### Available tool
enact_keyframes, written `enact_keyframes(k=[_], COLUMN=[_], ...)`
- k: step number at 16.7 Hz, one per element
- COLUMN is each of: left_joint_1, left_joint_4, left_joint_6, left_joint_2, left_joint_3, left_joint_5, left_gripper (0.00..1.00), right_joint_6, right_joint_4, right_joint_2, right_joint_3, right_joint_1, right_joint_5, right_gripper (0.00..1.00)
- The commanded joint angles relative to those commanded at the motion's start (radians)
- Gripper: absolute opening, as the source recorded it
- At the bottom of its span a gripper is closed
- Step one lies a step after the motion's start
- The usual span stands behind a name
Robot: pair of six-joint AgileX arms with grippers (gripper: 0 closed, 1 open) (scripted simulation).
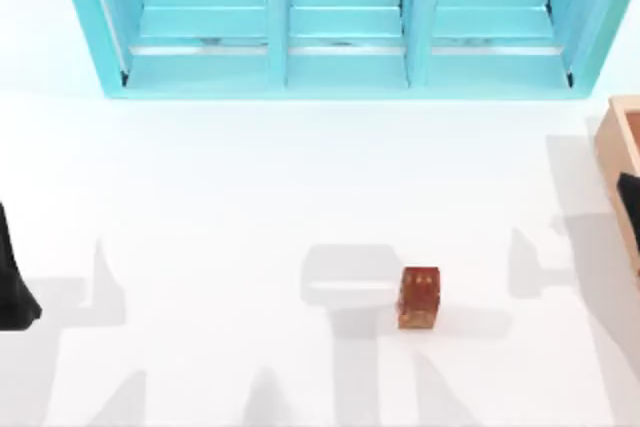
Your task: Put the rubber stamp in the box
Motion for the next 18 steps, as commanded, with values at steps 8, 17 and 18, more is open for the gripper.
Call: enact_keyframes(k=[8, 17, 18], left_joint_1=[0.000, 0.000, 0.000], left_joint_4=[0.000, 0.000, 0.000], left_joint_6=[0.000, 0.000, 0.000], left_joint_2=[0.000, 0.000, 0.000], left_joint_3=[0.000, 0.000, 0.000], left_joint_5=[0.000, 0.000, 0.000], left_gripper=[1.00, 1.00, 1.00], right_joint_6=[0.294, 0.413, 0.414], right_joint_4=[-0.531, -0.839, -0.843], right_joint_2=[0.884, 1.357, 1.364], right_joint_3=[0.637, 1.060, 1.067], right_joint_1=[0.291, 0.354, 0.354], right_joint_5=[0.006, -0.011, -0.012], right_gripper=[1.00, 1.00, 1.00])
